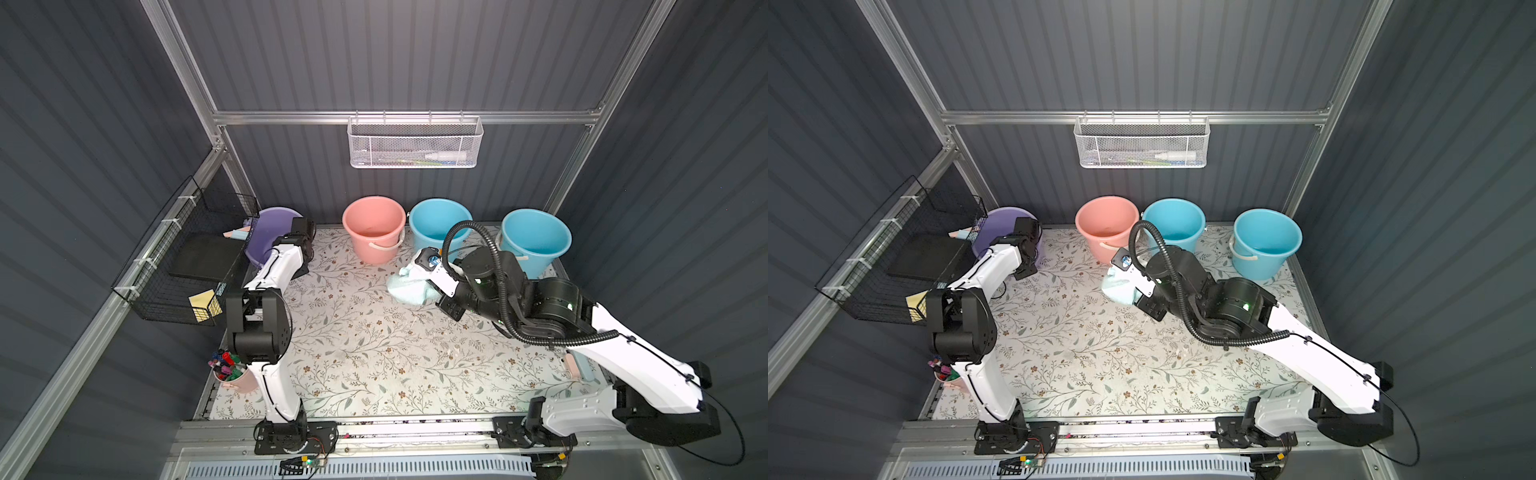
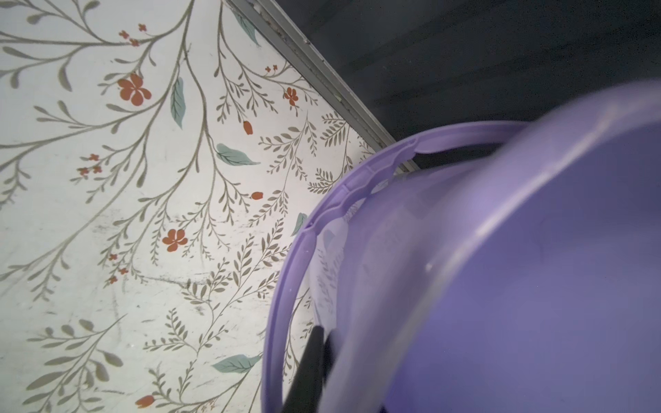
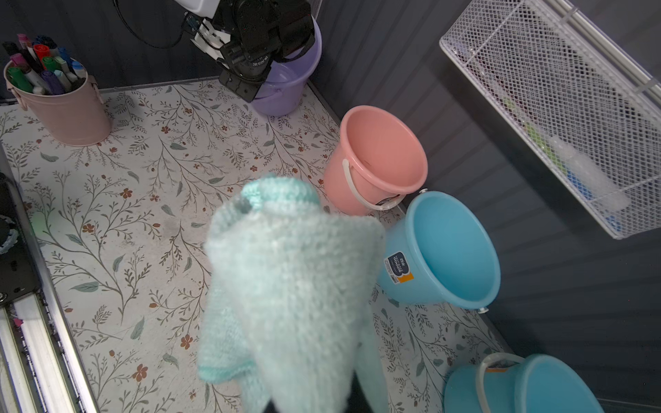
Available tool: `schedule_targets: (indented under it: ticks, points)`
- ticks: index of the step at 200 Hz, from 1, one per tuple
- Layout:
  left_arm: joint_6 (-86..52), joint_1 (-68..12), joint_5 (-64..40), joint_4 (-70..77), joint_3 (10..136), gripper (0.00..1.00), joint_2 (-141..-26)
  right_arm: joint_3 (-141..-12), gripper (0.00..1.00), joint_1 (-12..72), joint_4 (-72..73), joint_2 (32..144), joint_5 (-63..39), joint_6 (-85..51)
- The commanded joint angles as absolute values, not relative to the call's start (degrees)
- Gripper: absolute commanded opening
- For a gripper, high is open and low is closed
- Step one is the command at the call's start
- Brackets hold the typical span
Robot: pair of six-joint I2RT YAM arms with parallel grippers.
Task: Wipe the inside of the bucket with a cloth
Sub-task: Pick up the bucket from the corner of the board.
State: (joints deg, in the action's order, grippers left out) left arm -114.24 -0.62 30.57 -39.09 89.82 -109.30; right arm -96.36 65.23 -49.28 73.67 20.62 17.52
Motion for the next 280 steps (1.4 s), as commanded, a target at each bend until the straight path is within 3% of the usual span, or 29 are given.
schedule_targets:
  ticks: [1, 19, 104, 196, 280]
  points:
    - [-120.34, -0.34, 30.28, -38.77, 89.18, 0.06, -106.68, -94.82, 0.00, 65.63, -47.60, 71.45, 22.13, 17.80]
    - [-118.44, -0.43, 28.10, -36.83, 87.72, 0.00, -105.83, -93.71, 0.00, 66.00, -47.44, 70.01, 22.53, 17.18]
    - [-107.78, -5.30, 22.95, -35.70, 85.79, 0.00, -99.62, -81.22, 0.00, 67.94, -40.51, 58.89, 27.36, 15.42]
    - [-87.97, -7.65, 17.55, -38.36, 71.16, 0.00, -79.63, -75.33, 0.00, 67.94, -35.21, 52.47, 33.96, 23.06]
    - [-53.96, -11.01, 6.19, -34.88, 67.83, 0.00, -73.79, -73.21, 0.00, 67.53, -28.37, 53.76, 43.15, 20.88]
